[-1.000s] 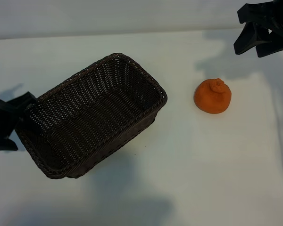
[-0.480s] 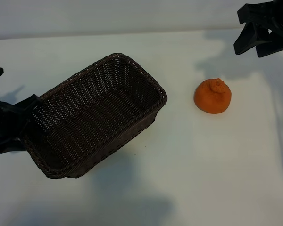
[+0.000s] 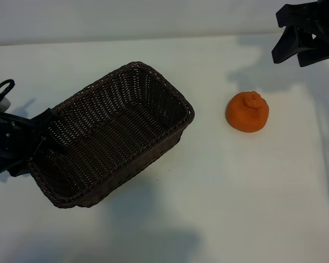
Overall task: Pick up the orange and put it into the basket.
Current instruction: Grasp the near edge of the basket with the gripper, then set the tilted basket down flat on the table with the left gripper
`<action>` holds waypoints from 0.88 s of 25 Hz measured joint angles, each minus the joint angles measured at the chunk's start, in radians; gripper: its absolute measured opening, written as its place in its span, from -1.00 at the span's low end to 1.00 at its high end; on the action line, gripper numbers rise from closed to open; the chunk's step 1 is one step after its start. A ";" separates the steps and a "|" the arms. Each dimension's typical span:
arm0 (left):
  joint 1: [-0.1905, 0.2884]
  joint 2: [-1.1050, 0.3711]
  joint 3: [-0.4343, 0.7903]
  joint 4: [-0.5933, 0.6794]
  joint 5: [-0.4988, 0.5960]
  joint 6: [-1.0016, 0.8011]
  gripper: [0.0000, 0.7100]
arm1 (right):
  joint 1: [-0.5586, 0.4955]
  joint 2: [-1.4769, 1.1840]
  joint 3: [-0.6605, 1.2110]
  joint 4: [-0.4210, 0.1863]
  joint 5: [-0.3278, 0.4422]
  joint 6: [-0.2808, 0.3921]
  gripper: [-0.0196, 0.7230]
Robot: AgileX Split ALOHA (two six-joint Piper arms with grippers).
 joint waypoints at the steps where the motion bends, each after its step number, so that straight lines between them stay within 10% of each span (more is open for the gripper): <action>1: 0.000 0.000 0.000 0.001 0.002 0.001 0.29 | 0.000 0.000 0.000 0.000 0.000 0.000 0.34; 5: 0.000 0.002 0.000 0.004 0.006 0.005 -0.52 | 0.000 0.000 0.000 0.000 0.000 0.000 0.34; 16: 0.000 0.004 -0.007 0.009 0.024 0.005 -0.52 | 0.000 0.000 0.000 0.000 0.000 0.000 0.34; 22: 0.000 0.009 -0.170 0.076 0.223 0.005 -0.52 | 0.000 0.000 0.000 0.000 0.000 0.000 0.34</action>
